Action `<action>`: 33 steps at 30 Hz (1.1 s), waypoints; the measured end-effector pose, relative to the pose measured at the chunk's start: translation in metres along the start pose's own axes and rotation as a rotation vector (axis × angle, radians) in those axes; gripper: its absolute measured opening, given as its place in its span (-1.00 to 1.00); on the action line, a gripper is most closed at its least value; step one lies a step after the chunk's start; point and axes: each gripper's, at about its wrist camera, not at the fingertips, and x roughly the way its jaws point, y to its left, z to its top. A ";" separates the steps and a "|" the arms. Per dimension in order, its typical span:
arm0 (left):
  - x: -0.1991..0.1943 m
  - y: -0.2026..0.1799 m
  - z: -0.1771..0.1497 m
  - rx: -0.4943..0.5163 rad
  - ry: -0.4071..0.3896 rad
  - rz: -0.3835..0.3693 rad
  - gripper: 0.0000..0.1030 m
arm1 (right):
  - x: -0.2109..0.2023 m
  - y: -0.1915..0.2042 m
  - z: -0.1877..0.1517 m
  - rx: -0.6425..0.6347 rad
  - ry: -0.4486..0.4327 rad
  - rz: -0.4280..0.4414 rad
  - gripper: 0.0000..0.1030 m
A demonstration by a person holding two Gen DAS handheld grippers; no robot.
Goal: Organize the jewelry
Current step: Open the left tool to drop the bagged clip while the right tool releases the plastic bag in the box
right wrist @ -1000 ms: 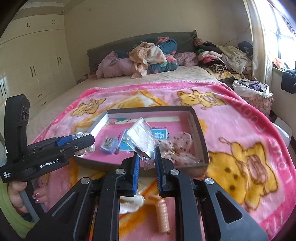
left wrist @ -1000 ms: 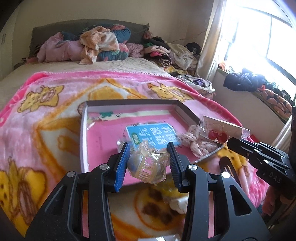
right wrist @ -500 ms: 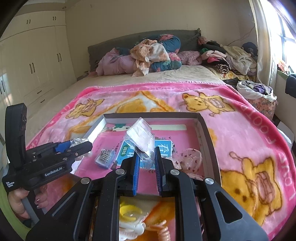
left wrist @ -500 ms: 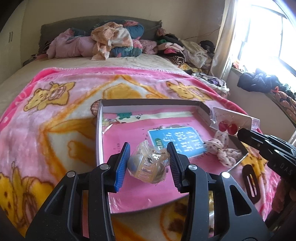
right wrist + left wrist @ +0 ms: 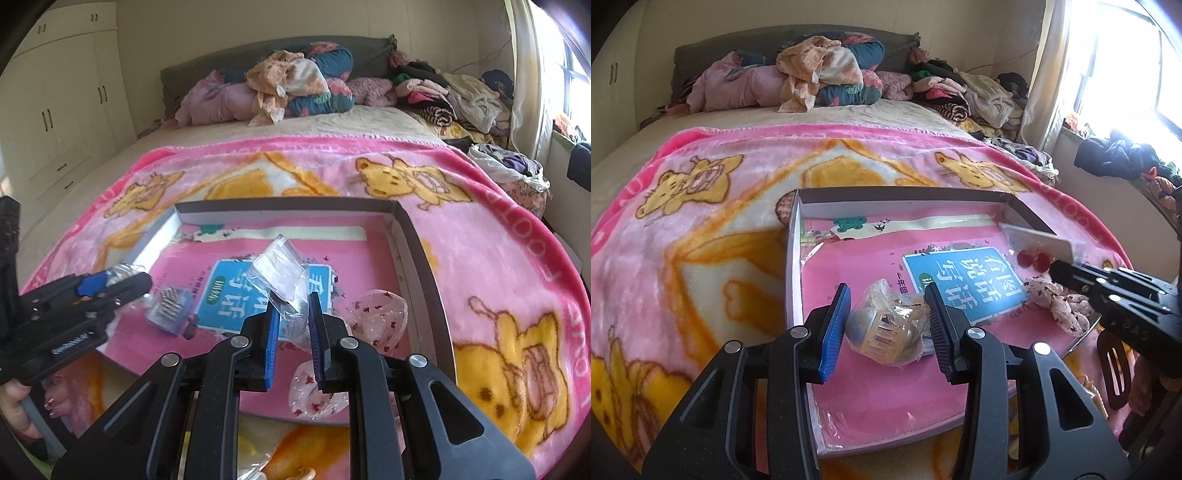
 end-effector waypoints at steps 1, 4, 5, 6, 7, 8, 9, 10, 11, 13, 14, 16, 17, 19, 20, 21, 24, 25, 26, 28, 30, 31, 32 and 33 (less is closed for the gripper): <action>0.000 0.000 0.000 0.001 -0.001 0.001 -0.36 | 0.002 -0.002 -0.001 0.002 0.007 -0.001 -0.70; 0.001 0.000 0.002 0.002 -0.005 0.000 -0.36 | 0.008 -0.004 -0.006 0.016 0.030 0.005 -0.66; 0.001 0.000 0.002 0.001 -0.006 0.001 -0.36 | 0.009 -0.004 -0.006 0.020 0.034 0.007 -0.66; 0.002 0.000 0.002 0.000 -0.006 0.001 -0.36 | 0.009 -0.004 -0.008 0.023 0.038 0.012 -0.65; 0.002 0.001 0.003 0.000 -0.008 0.005 -0.36 | 0.010 -0.004 -0.010 0.024 0.040 0.012 -0.65; 0.001 0.000 0.002 0.001 -0.009 0.008 -0.36 | 0.010 -0.004 -0.012 0.024 0.043 0.013 -0.65; 0.002 0.000 0.002 0.001 -0.009 0.010 -0.36 | 0.010 -0.004 -0.014 0.027 0.049 0.020 -0.62; 0.001 0.001 0.001 -0.001 -0.009 0.011 -0.36 | 0.010 -0.005 -0.015 0.029 0.050 0.023 -0.58; 0.001 0.002 0.001 -0.001 -0.009 0.011 -0.36 | 0.008 -0.005 -0.017 0.032 0.050 0.026 -0.56; 0.001 0.003 -0.001 -0.002 -0.009 0.015 -0.36 | 0.005 -0.005 -0.019 0.037 0.048 0.034 -0.37; 0.000 0.004 -0.002 -0.003 -0.009 0.016 -0.36 | 0.004 -0.005 -0.020 0.039 0.045 0.035 -0.34; 0.000 0.005 -0.002 -0.006 -0.012 0.015 -0.35 | -0.001 -0.006 -0.023 0.045 0.039 0.039 -0.27; -0.001 0.005 -0.003 -0.005 -0.014 0.017 -0.33 | -0.003 -0.007 -0.024 0.051 0.034 0.041 -0.23; -0.001 0.005 -0.003 -0.007 -0.015 0.018 -0.30 | -0.008 -0.008 -0.024 0.059 0.021 0.049 -0.16; -0.001 0.005 -0.003 -0.006 -0.016 0.017 -0.29 | -0.011 -0.008 -0.025 0.061 0.013 0.048 -0.13; -0.002 0.004 -0.004 -0.004 -0.017 0.018 -0.29 | -0.014 -0.009 -0.025 0.063 0.009 0.046 -0.04; -0.007 0.003 -0.004 -0.001 -0.026 0.018 -0.21 | -0.024 -0.010 -0.026 0.067 -0.016 0.049 0.06; -0.009 0.003 -0.003 -0.001 -0.031 0.018 -0.16 | -0.030 -0.010 -0.026 0.068 -0.027 0.044 0.11; -0.011 0.002 -0.003 -0.002 -0.035 0.018 -0.11 | -0.033 -0.010 -0.026 0.070 -0.036 0.044 0.15; -0.015 0.001 -0.003 -0.005 -0.043 0.016 -0.05 | -0.042 -0.011 -0.027 0.072 -0.054 0.047 0.26; -0.019 0.000 -0.004 -0.006 -0.050 0.015 0.09 | -0.049 -0.011 -0.028 0.073 -0.070 0.040 0.36; -0.022 -0.001 -0.004 -0.007 -0.055 0.014 0.18 | -0.052 -0.011 -0.029 0.075 -0.076 0.039 0.39; -0.024 -0.002 -0.004 -0.008 -0.059 0.013 0.26 | -0.055 -0.012 -0.029 0.075 -0.081 0.038 0.40; -0.026 -0.003 -0.004 -0.010 -0.064 0.014 0.31 | -0.059 -0.012 -0.030 0.076 -0.085 0.034 0.45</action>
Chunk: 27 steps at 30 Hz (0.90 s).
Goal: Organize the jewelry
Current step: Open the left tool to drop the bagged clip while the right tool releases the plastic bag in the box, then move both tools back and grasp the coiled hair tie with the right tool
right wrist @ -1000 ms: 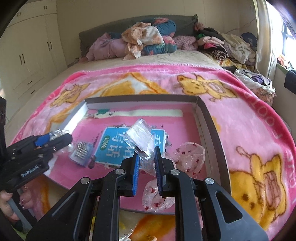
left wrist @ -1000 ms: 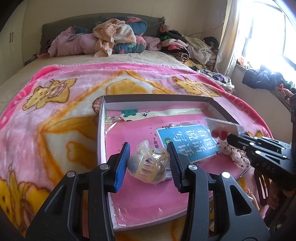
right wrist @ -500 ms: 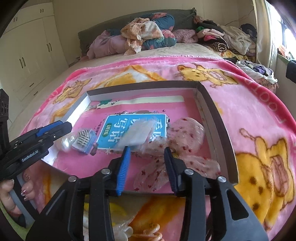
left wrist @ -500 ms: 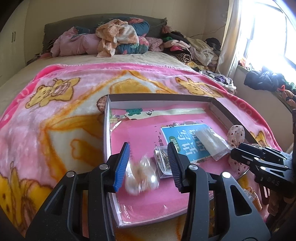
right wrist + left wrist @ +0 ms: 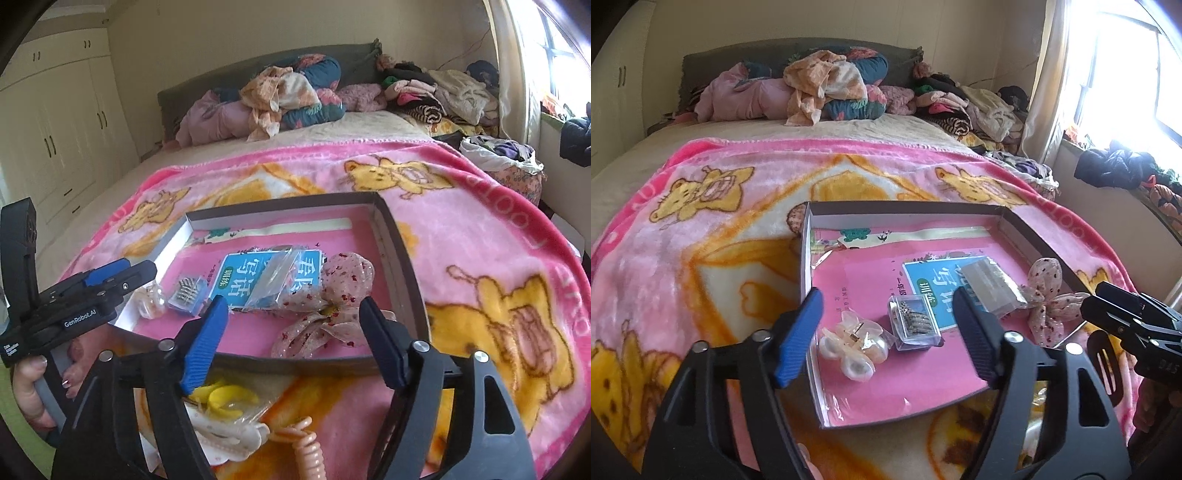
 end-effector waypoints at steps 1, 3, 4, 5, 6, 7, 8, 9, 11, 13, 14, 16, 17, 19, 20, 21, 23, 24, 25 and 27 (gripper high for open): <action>-0.003 0.000 0.000 -0.003 -0.006 -0.002 0.38 | -0.002 0.000 0.000 0.001 -0.004 -0.003 0.48; -0.008 -0.001 0.001 -0.009 -0.018 -0.006 0.51 | -0.008 -0.001 -0.001 0.006 -0.013 -0.006 0.48; -0.011 -0.002 0.001 -0.008 -0.023 -0.006 0.59 | -0.009 -0.002 -0.001 0.007 -0.015 -0.007 0.49; -0.014 -0.003 0.001 -0.004 -0.032 -0.005 0.64 | -0.012 -0.002 -0.002 0.010 -0.017 -0.007 0.49; -0.017 -0.005 0.001 -0.001 -0.039 -0.002 0.66 | -0.014 -0.002 -0.002 0.012 -0.020 -0.008 0.49; -0.020 -0.006 0.001 0.003 -0.047 0.004 0.73 | -0.017 -0.003 -0.003 0.016 -0.024 -0.010 0.49; -0.023 -0.007 0.000 0.004 -0.056 0.005 0.77 | -0.020 -0.004 -0.004 0.017 -0.027 -0.012 0.49; -0.027 -0.008 -0.001 0.003 -0.063 0.003 0.77 | -0.022 -0.004 -0.004 0.019 -0.031 -0.014 0.49; -0.033 -0.009 -0.002 0.003 -0.074 0.002 0.77 | -0.028 -0.005 -0.005 0.025 -0.040 -0.016 0.49; -0.039 -0.011 -0.004 0.007 -0.081 0.003 0.77 | -0.033 -0.006 -0.007 0.028 -0.047 -0.019 0.49; -0.041 -0.012 -0.005 0.008 -0.083 0.002 0.77 | -0.037 -0.006 -0.008 0.030 -0.052 -0.018 0.49; -0.045 -0.014 -0.008 0.009 -0.089 -0.003 0.77 | -0.041 -0.006 -0.009 0.030 -0.056 -0.019 0.49; -0.047 -0.015 -0.009 0.011 -0.091 -0.003 0.77 | -0.044 -0.006 -0.010 0.028 -0.059 -0.018 0.49; -0.051 -0.018 -0.011 0.014 -0.095 -0.007 0.77 | -0.050 -0.005 -0.013 0.023 -0.065 -0.019 0.49; -0.053 -0.019 -0.013 0.018 -0.095 -0.010 0.77 | -0.053 -0.004 -0.014 0.022 -0.067 -0.018 0.49; -0.054 -0.020 -0.014 0.020 -0.097 -0.012 0.77 | -0.057 -0.003 -0.016 0.020 -0.070 -0.016 0.49; -0.058 -0.024 -0.016 0.027 -0.101 -0.018 0.77 | -0.062 -0.002 -0.019 0.017 -0.074 -0.015 0.49; -0.060 -0.026 -0.017 0.032 -0.105 -0.021 0.77 | -0.065 -0.002 -0.020 0.015 -0.076 -0.014 0.49; -0.062 -0.028 -0.018 0.036 -0.108 -0.023 0.77 | -0.068 -0.001 -0.023 0.013 -0.078 -0.012 0.49; -0.066 -0.031 -0.020 0.043 -0.112 -0.028 0.77 | -0.074 -0.001 -0.026 0.010 -0.081 -0.011 0.49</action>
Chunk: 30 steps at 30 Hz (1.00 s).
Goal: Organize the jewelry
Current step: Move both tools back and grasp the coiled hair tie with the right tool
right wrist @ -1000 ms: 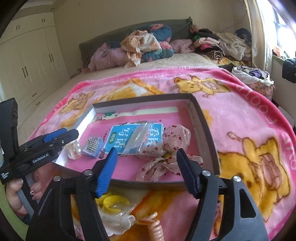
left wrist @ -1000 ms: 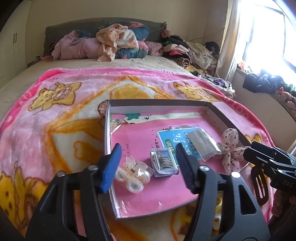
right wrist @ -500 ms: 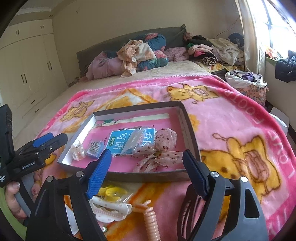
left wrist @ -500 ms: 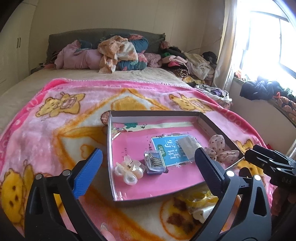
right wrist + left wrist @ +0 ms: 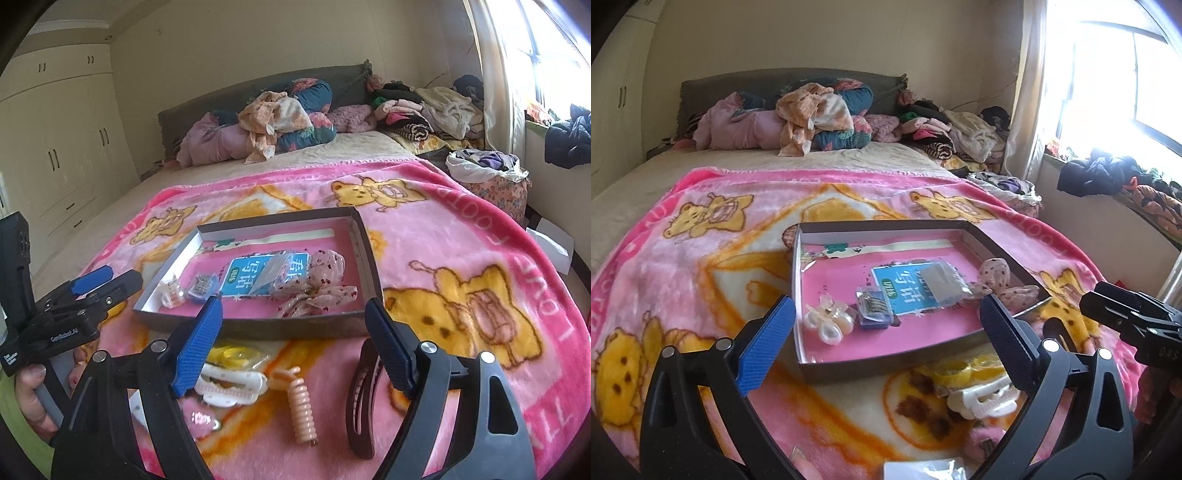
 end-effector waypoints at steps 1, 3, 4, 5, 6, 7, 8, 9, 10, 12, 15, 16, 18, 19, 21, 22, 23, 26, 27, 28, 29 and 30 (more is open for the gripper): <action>-0.002 -0.002 -0.001 0.005 -0.002 -0.003 0.77 | -0.003 0.001 -0.002 -0.003 -0.001 0.001 0.49; -0.005 -0.006 -0.002 0.014 -0.003 -0.010 0.77 | -0.008 0.002 -0.007 -0.010 -0.001 -0.003 0.49; -0.006 -0.009 -0.003 0.017 -0.002 -0.012 0.77 | -0.010 0.002 -0.008 -0.010 0.000 -0.003 0.49; -0.006 -0.010 -0.003 0.018 -0.001 -0.015 0.77 | -0.011 0.002 -0.011 -0.010 0.002 -0.002 0.49; -0.006 -0.011 -0.004 0.021 0.001 -0.018 0.77 | -0.012 0.002 -0.013 -0.012 0.006 -0.002 0.49; -0.007 -0.013 -0.005 0.025 0.004 -0.023 0.77 | -0.013 0.001 -0.016 -0.015 0.010 -0.004 0.49; -0.007 -0.014 -0.006 0.029 0.006 -0.025 0.77 | -0.015 0.001 -0.018 -0.017 0.012 -0.007 0.49; -0.007 -0.017 -0.008 0.033 0.010 -0.029 0.77 | -0.016 0.001 -0.021 -0.018 0.014 -0.010 0.49; -0.007 -0.018 -0.009 0.037 0.014 -0.032 0.77 | -0.018 0.000 -0.025 -0.018 0.019 -0.012 0.49; -0.007 -0.021 -0.012 0.043 0.019 -0.036 0.77 | -0.020 -0.003 -0.030 -0.015 0.027 -0.015 0.49; -0.006 -0.025 -0.015 0.051 0.029 -0.044 0.77 | -0.024 -0.006 -0.040 -0.018 0.041 -0.021 0.49; -0.006 -0.026 -0.016 0.055 0.032 -0.045 0.77 | -0.026 -0.007 -0.043 -0.021 0.045 -0.024 0.49; -0.005 -0.028 -0.018 0.062 0.037 -0.049 0.77 | -0.028 -0.009 -0.049 -0.022 0.053 -0.026 0.49; -0.005 -0.030 -0.018 0.065 0.039 -0.050 0.77 | -0.030 -0.011 -0.052 -0.023 0.057 -0.028 0.49; -0.004 -0.032 -0.020 0.070 0.044 -0.053 0.77 | -0.031 -0.013 -0.055 -0.024 0.063 -0.031 0.49; -0.004 -0.033 -0.021 0.074 0.047 -0.055 0.77 | -0.032 -0.013 -0.058 -0.025 0.067 -0.033 0.49; -0.004 -0.035 -0.021 0.077 0.050 -0.056 0.77 | -0.033 -0.014 -0.060 -0.025 0.069 -0.034 0.49; -0.002 -0.038 -0.025 0.084 0.067 -0.065 0.77 | -0.034 -0.015 -0.064 -0.023 0.075 -0.035 0.49; -0.002 -0.040 -0.027 0.087 0.073 -0.067 0.77 | -0.034 -0.016 -0.066 -0.024 0.078 -0.035 0.49; -0.001 -0.041 -0.028 0.091 0.079 -0.069 0.77 | -0.034 -0.016 -0.066 -0.024 0.081 -0.036 0.49; 0.000 -0.044 -0.031 0.095 0.087 -0.074 0.77 | -0.034 -0.016 -0.067 -0.025 0.085 -0.034 0.49; 0.001 -0.045 -0.033 0.100 0.095 -0.079 0.77 | -0.033 -0.016 -0.069 -0.027 0.089 -0.033 0.49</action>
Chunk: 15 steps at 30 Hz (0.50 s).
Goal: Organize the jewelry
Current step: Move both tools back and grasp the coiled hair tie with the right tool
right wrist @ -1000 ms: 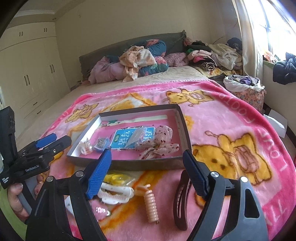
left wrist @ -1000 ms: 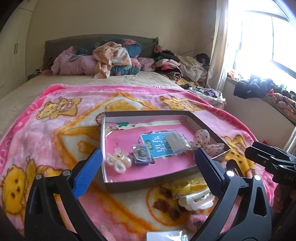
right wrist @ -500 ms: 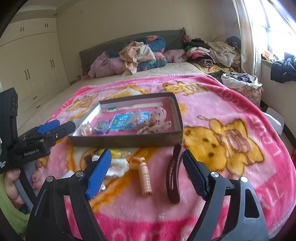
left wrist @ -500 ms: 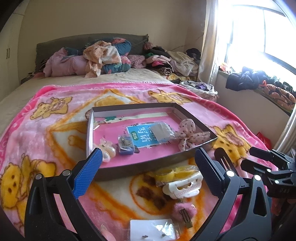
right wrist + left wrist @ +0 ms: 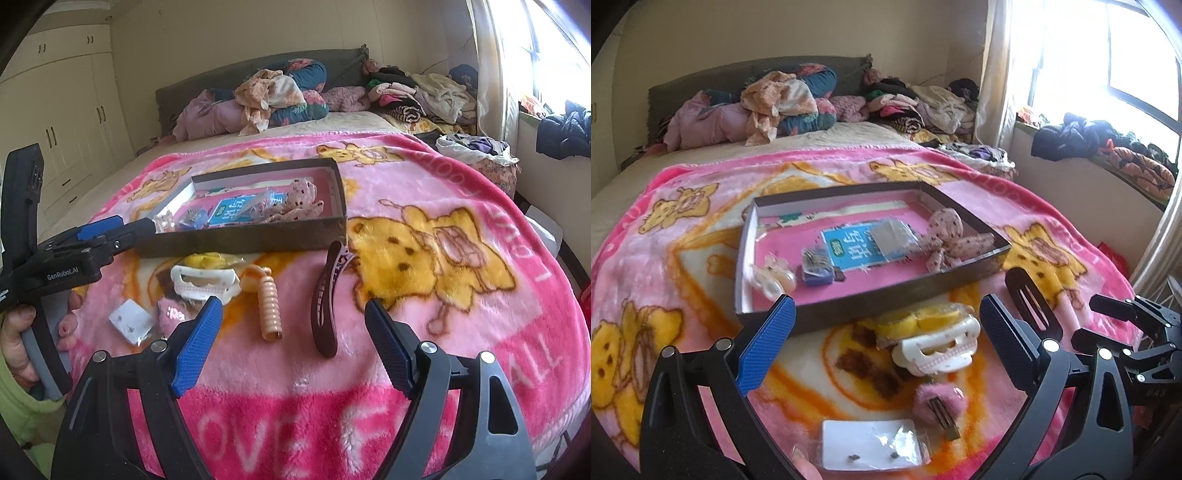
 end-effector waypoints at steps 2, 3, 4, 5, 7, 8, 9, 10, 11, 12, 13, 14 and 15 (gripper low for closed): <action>0.002 -0.003 -0.004 0.009 0.015 -0.006 0.77 | 0.002 0.001 -0.001 -0.010 0.007 0.001 0.48; 0.005 -0.005 -0.006 0.013 0.027 -0.010 0.77 | 0.002 0.002 -0.002 -0.016 0.010 0.002 0.47; 0.006 -0.006 -0.007 0.016 0.036 -0.013 0.77 | 0.003 0.003 -0.003 -0.022 0.014 0.006 0.46; 0.008 -0.007 -0.009 0.019 0.043 -0.014 0.77 | 0.004 0.004 -0.004 -0.028 0.019 0.011 0.44; 0.013 -0.009 -0.011 0.020 0.061 -0.018 0.77 | 0.007 0.006 -0.005 -0.041 0.031 0.017 0.33; 0.014 -0.010 -0.012 0.020 0.066 -0.019 0.77 | 0.009 0.008 -0.006 -0.047 0.037 0.020 0.31; 0.017 -0.010 -0.012 0.019 0.073 -0.020 0.77 | 0.010 0.009 -0.007 -0.054 0.043 0.022 0.26; 0.019 -0.010 -0.012 0.018 0.079 -0.021 0.77 | 0.013 0.011 -0.009 -0.064 0.052 0.026 0.22; 0.021 -0.011 -0.012 0.017 0.085 -0.024 0.77 | 0.015 0.012 -0.010 -0.070 0.061 0.030 0.19; 0.023 -0.011 -0.012 0.017 0.092 -0.025 0.77 | 0.017 0.013 -0.010 -0.071 0.067 0.032 0.14; 0.026 -0.012 -0.011 0.015 0.097 -0.027 0.77 | 0.019 0.014 -0.010 -0.072 0.073 0.038 0.12; 0.029 -0.012 -0.011 0.014 0.103 -0.031 0.77 | 0.020 0.014 -0.011 -0.073 0.076 0.043 0.09; 0.031 -0.013 -0.011 0.013 0.106 -0.035 0.77 | 0.021 0.014 -0.011 -0.072 0.078 0.045 0.06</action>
